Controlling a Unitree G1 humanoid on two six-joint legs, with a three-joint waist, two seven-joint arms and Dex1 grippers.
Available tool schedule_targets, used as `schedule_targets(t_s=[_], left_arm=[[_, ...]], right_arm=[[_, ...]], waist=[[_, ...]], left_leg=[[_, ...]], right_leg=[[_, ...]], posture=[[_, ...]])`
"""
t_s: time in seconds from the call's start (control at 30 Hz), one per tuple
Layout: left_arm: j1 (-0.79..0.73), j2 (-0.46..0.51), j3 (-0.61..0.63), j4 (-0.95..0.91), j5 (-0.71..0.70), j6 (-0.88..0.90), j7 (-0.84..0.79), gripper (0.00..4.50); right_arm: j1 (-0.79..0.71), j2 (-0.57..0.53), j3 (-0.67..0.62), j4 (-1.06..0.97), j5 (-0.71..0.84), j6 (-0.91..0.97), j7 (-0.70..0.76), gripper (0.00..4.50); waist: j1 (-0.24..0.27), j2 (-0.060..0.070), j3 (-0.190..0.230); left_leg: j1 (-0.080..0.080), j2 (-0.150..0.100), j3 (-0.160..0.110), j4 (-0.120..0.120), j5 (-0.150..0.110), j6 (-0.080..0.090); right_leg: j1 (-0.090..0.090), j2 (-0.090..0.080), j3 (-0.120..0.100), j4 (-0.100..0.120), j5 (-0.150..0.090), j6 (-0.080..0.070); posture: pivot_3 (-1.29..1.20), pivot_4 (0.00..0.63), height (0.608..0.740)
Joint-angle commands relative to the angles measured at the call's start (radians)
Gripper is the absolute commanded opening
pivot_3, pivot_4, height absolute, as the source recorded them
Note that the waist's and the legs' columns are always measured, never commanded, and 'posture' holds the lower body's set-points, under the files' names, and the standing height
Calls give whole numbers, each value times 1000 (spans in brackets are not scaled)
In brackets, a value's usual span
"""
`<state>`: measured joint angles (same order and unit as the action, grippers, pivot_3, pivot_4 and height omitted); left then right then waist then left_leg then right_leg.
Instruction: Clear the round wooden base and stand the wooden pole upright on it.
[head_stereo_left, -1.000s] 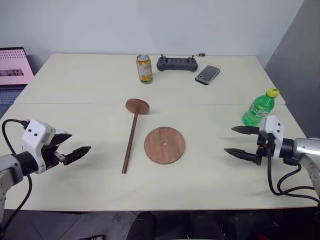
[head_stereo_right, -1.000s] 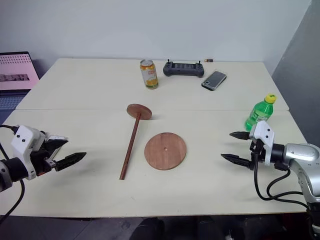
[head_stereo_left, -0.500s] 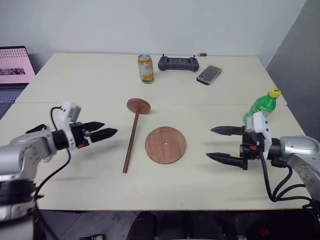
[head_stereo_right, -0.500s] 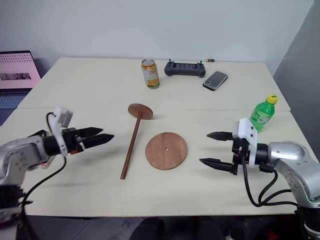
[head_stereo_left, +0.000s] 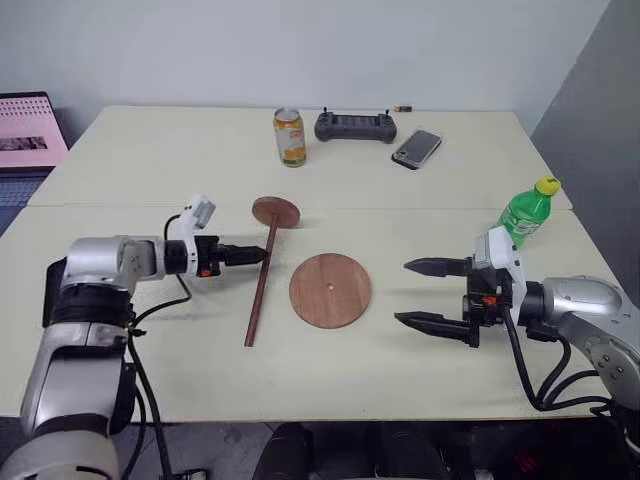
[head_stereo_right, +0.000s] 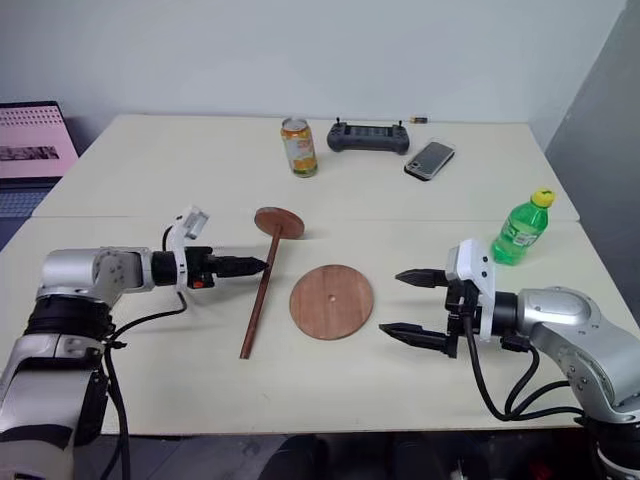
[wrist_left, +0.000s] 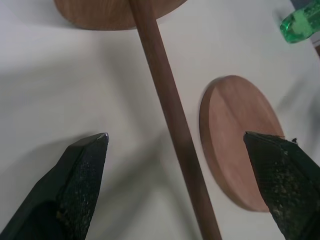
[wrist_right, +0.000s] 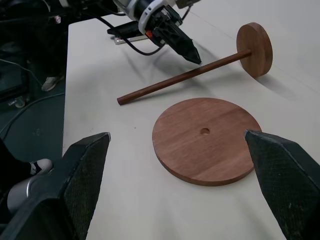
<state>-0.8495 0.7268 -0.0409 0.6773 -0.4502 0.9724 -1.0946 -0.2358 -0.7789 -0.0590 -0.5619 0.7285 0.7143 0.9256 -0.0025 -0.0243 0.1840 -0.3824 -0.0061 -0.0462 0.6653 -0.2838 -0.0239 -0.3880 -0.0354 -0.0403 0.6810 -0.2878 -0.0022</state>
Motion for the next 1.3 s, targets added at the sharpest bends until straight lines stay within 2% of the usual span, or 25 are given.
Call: schedule_targets(t_s=[0.03, 0.33, 0.67, 0.97, 1.03, 1.17, 1.3], left_arm=[[-67, -12, -13, 83, 38, -31, -52, 4486], [-142, -73, -24, 229, 99, -60, -112, 4486], [-166, -111, -37, 317, 162, -75, -167, 2631], [-174, -113, -14, 325, 179, -81, -197, 717], [-174, -110, -1, 319, 176, -85, -195, 408], [-168, -98, 44, 296, 154, -92, -176, 295], [-142, -82, 112, 189, 113, -83, -155, 290]], right_arm=[[-13, -4, -29, -45, 54, 12, -1, 4500], [-14, -30, -53, -63, 121, 21, 20, 4500], [-1, -50, -66, -96, 165, 43, -3, 4500], [-3, -55, -62, -100, 176, 48, -19, 4500], [-3, -57, -62, -99, 173, 46, -19, 4500], [-3, -60, -63, -95, 168, 44, -17, 4500], [-2, -65, -65, -91, 162, 39, -12, 4500]], waist=[[-1, 0, 0], [-3, 0, 0], [-4, 0, 0], [-3, 0, 0], [-3, 0, 0], [-4, 0, 0], [-4, 0, 0]], left_leg=[[0, 0, 0, 0, 0, 0], [0, 0, 0, 0, 0, 0], [0, 0, 0, 0, 0, 0], [0, 0, 0, 0, 0, 0], [0, 0, 0, 0, 0, 0], [0, 0, 0, 0, 0, 0], [0, 0, 0, 0, 0, 0]], right_leg=[[0, 0, 0, 0, 0, 0], [0, 0, 0, 0, 0, 0], [0, 0, 0, 0, 0, 0], [0, 0, 0, 0, 0, 0], [0, 0, 0, 0, 0, 0], [0, 0, 0, 1, 0, 0], [0, 0, 0, 0, 0, 0]], posture=[[0, 150, 740], [0, 150, 740], [0, 150, 740], [0, 150, 740], [0, 150, 740], [0, 150, 740], [0, 150, 740]])
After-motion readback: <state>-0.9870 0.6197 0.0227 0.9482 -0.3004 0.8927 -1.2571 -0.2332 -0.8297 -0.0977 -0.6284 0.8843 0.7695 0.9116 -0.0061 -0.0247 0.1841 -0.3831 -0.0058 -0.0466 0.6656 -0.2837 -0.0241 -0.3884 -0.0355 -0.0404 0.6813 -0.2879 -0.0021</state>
